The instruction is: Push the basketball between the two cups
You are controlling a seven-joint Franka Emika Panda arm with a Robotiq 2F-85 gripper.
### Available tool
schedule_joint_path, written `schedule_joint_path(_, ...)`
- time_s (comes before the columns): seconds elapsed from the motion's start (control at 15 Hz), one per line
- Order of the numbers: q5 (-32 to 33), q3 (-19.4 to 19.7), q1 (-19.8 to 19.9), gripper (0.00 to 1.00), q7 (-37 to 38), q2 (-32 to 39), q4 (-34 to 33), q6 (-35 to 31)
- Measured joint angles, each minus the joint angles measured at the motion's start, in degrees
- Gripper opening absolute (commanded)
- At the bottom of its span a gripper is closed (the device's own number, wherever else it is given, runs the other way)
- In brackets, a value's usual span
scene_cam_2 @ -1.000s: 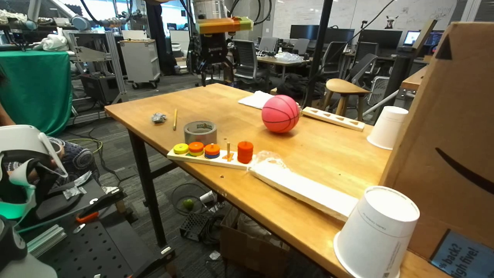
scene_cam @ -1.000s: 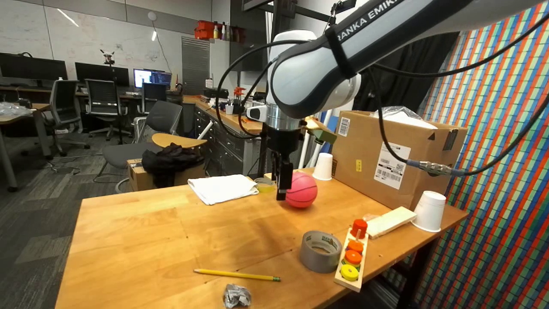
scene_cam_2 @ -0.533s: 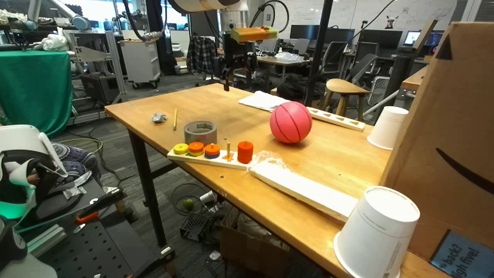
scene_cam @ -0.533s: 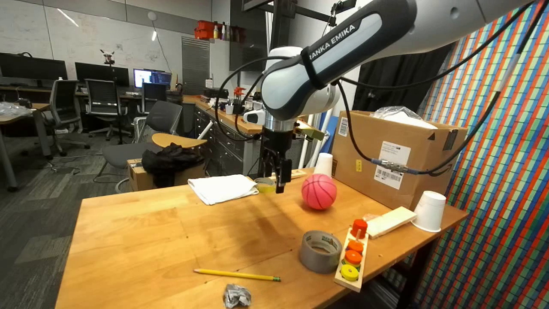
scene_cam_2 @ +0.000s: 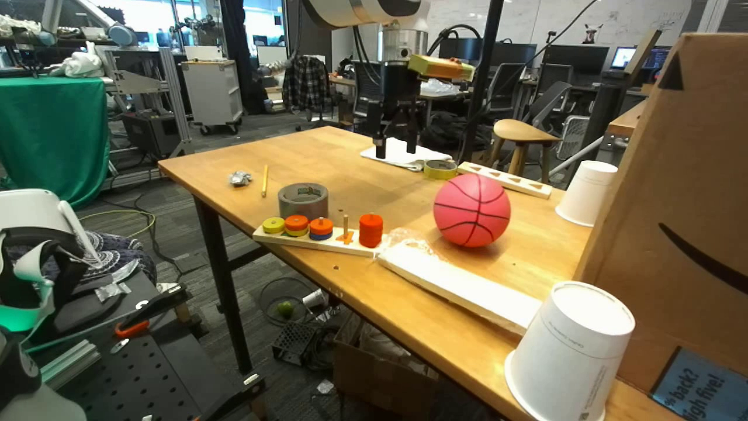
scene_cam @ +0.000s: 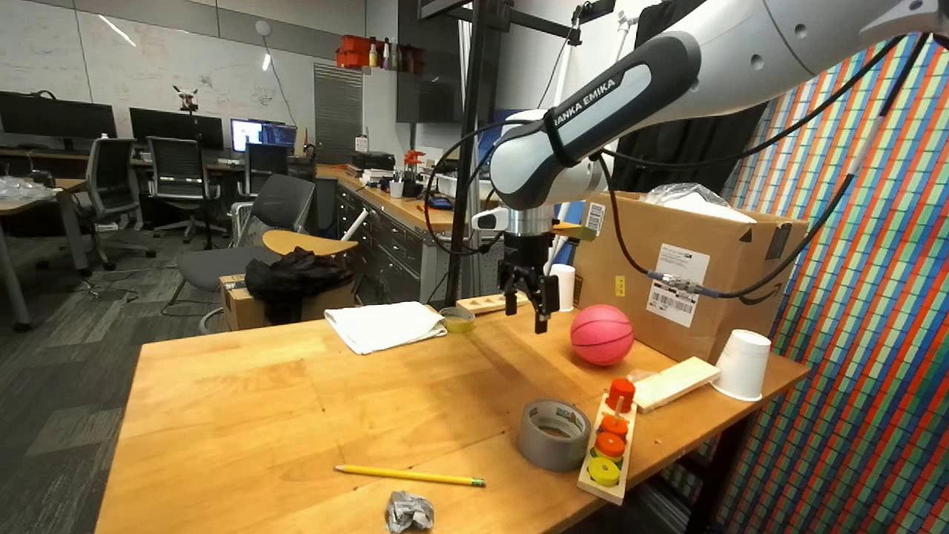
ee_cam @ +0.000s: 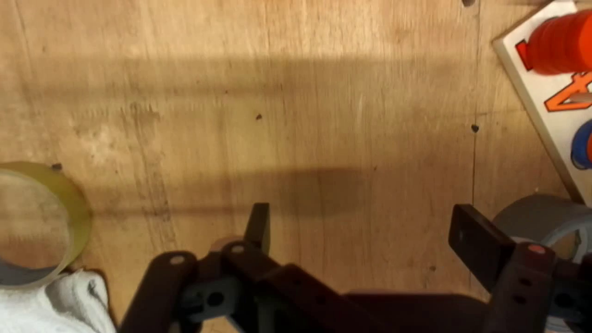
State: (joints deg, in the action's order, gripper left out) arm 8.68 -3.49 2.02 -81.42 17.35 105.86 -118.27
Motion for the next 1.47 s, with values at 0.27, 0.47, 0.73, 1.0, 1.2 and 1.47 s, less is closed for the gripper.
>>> schedule_joint_path(0.27, 0.6, 1.3, 2.2, 1.0, -4.4, 1.7, -1.4, 0.7)
schedule_joint_path(0.47, 1.0, 1.6, 3.1, 1.0, -7.0, 3.4, -3.2, 0.5)
schedule_joint_path(0.73, 1.4, 2.1, 3.8, 1.0, -8.6, 5.0, -4.6, -0.3)
schedule_joint_path(1.0, 1.3, 2.6, 4.7, 1.0, -8.6, 5.6, -4.6, -0.1)
schedule_joint_path(1.2, 1.6, 3.3, 5.3, 1.0, -8.6, 5.7, -4.8, -0.6)
schedule_joint_path(1.47, 10.9, 7.2, 5.8, 1.0, -8.6, 5.8, -7.0, -4.9)
